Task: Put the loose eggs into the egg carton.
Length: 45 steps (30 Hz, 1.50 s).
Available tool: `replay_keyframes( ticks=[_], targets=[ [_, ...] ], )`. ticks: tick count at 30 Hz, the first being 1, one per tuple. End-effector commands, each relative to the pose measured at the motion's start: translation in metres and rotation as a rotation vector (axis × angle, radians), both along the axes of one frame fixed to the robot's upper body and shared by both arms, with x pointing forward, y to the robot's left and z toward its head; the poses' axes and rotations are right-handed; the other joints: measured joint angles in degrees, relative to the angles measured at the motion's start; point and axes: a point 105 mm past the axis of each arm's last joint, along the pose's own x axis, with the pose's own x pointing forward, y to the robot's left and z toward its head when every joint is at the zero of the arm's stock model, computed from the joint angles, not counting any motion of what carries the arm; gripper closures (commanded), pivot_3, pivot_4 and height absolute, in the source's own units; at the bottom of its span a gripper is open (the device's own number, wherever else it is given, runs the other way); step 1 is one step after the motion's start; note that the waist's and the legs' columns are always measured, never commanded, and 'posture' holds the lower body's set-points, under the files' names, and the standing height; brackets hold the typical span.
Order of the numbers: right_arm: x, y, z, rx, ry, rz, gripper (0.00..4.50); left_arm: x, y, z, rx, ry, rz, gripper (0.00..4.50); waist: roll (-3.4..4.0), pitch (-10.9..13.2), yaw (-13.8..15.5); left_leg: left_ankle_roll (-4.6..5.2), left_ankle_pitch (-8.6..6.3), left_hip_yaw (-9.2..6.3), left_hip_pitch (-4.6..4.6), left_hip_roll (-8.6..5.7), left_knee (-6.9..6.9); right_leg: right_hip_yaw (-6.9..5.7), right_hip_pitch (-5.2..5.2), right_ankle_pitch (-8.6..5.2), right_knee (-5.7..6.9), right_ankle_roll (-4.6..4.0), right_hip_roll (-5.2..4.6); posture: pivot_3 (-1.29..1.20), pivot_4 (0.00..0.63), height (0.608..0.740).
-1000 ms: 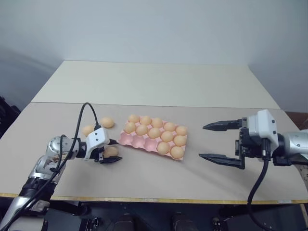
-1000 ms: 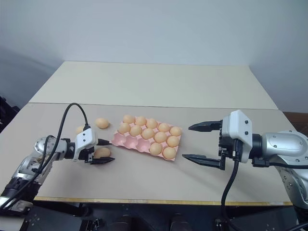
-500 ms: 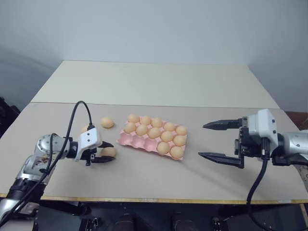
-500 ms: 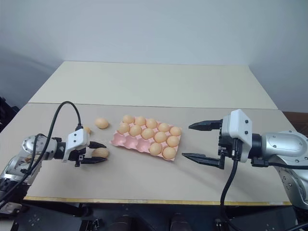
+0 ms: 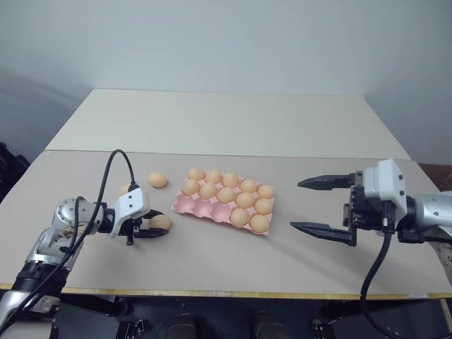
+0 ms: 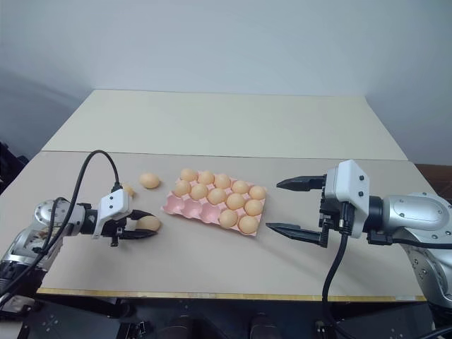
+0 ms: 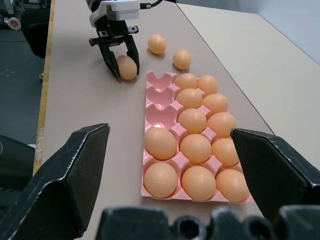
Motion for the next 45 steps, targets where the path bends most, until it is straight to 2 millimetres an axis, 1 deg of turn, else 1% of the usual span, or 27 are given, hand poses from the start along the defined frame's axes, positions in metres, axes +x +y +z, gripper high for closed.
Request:
replay_keyframes(
  ticks=[1,6,9,11,13,17,19,21,22,24,27,32,36,39,40,41,45],
  targets=[
    [-0.006,0.002,0.01,0.01,-0.042,0.019,0.0,0.003,0.001,0.007,0.003,-0.034,0.002,2.71,0.0,0.0,0.0,0.0,0.0,0.0,0.0,0.0,0.0,0.0,0.0,0.0,0.01,0.0,0.0,0.0,0.15,0.74],
    [-0.005,0.003,0.01,0.014,-0.041,0.016,0.0,0.001,0.003,0.017,-0.002,-0.044,-0.021,2.71,0.0,0.0,0.0,0.0,0.0,0.0,0.02,0.0,0.0,0.0,0.01,0.0,0.01,0.0,0.0,0.0,0.15,0.74],
    [-0.005,0.003,0.01,0.015,-0.043,0.016,0.0,0.001,-0.002,0.034,-0.059,-0.066,-0.038,2.71,0.0,0.0,0.0,0.0,0.0,0.0,-0.02,0.0,0.0,0.0,-0.02,0.0,0.0,0.0,0.0,0.0,0.15,0.74],
    [-0.004,0.003,0.01,0.017,-0.044,0.017,0.0,0.001,-0.007,0.053,-0.135,-0.076,-0.056,2.71,-0.01,0.0,0.0,0.0,0.0,0.0,-0.03,0.0,0.0,0.0,-0.03,0.0,0.01,0.0,0.0,0.0,0.15,0.74],
    [-0.004,0.003,0.01,0.019,-0.045,0.017,0.0,-0.001,-0.011,0.066,-0.17,-0.09,-0.086,2.71,0.0,0.0,0.0,0.0,0.0,-0.01,-0.03,0.01,0.0,-0.01,-0.03,0.0,0.02,0.0,0.0,0.0,0.15,0.74],
    [-0.003,0.004,0.01,0.022,-0.047,0.017,0.0,-0.003,-0.027,0.083,-0.238,-0.118,-0.154,2.71,0.0,0.0,0.0,0.0,0.0,0.0,-0.02,0.0,0.0,0.0,-0.01,0.0,0.0,0.01,0.0,0.0,0.15,0.74],
    [-0.003,0.004,0.01,0.023,-0.049,0.015,0.0,-0.004,-0.042,0.087,-0.275,-0.125,-0.201,2.71,0.0,0.0,0.0,0.0,0.0,0.0,-0.02,0.0,0.0,-0.01,-0.01,0.0,0.0,0.01,0.0,0.0,0.15,0.74],
    [-0.003,0.004,0.01,0.024,-0.05,0.013,0.0,-0.002,-0.057,0.088,-0.315,-0.125,-0.229,2.71,0.0,0.0,0.2,0.0,0.0,-0.01,-0.02,0.0,0.01,-0.01,0.01,0.0,0.01,0.0,0.0,0.0,0.15,0.74],
    [-0.003,0.004,0.01,0.023,-0.051,0.012,0.0,0.0,-0.068,0.084,-0.329,-0.126,-0.25,2.71,0.0,0.0,0.2,0.0,0.0,-0.01,-0.02,-0.01,0.01,-0.01,0.02,0.0,0.01,0.0,0.0,0.0,0.15,0.74],
    [-0.003,0.004,0.01,0.023,-0.052,0.012,0.0,0.004,-0.085,0.08,-0.347,-0.122,-0.275,2.71,-0.01,0.0,0.3,0.0,0.0,-0.02,-0.03,-0.03,0.04,-0.02,0.04,0.0,0.01,0.01,-0.01,0.0,0.15,0.74],
    [-0.004,0.004,0.01,0.022,-0.055,0.008,0.0,0.009,-0.1,0.074,-0.355,-0.112,-0.297,2.71,-0.01,0.0,0.1,0.0,0.0,-0.02,-0.05,-0.04,0.06,-0.01,0.03,0.01,-0.01,0.02,0.0,0.0,0.15,0.74],
    [-0.005,0.004,0.01,0.021,-0.055,0.003,0.0,0.017,-0.115,0.063,-0.32,-0.108,-0.308,2.71,-0.01,0.0,-0.3,0.01,0.0,-0.04,-0.02,-0.03,0.06,0.02,0.02,0.02,0.04,0.01,0.02,0.0,0.15,0.74],
    [-0.005,0.003,0.01,0.02,-0.056,-0.002,0.0,0.024,-0.121,0.057,-0.304,-0.103,-0.296,2.71,-0.01,0.0,-0.1,0.01,0.0,-0.05,-0.02,-0.04,0.06,0.02,0.04,0.02,0.01,0.01,0.02,0.0,0.15,0.74],
    [-0.006,0.004,0.01,0.022,-0.056,-0.003,0.0,0.025,-0.122,0.055,-0.305,-0.102,-0.296,2.71,-0.01,0.0,-0.1,0.01,0.0,-0.05,-0.05,-0.04,0.06,0.02,0.02,0.02,0.0,0.02,0.01,0.0,0.15,0.74],
    [-0.006,0.003,0.01,0.022,-0.056,-0.004,0.0,0.024,-0.122,0.055,-0.305,-0.103,-0.298,2.01,-0.01,0.0,-0.1,0.01,0.0,-0.05,-0.05,-0.04,0.06,0.02,0.02,0.02,0.0,0.01,0.01,0.0,0.15,0.74],
    [-0.006,0.003,0.01,0.022,-0.056,-0.005,0.0,0.024,-0.123,0.054,-0.314,-0.102,-0.295,1.77,-0.01,0.0,-0.1,0.01,0.0,-0.05,-0.05,-0.04,0.06,0.02,0.02,0.02,0.01,0.01,0.01,0.0,0.15,0.74],
    [-0.006,0.003,0.009,0.023,-0.054,-0.005,0.0,0.024,-0.123,0.055,-0.326,-0.114,-0.29,0.4,-0.01,0.0,0.0,0.01,0.01,-0.06,-0.04,-0.04,0.06,0.01,0.03,0.02,0.01,0.02,0.01,0.0,0.15,0.74]
  ],
)
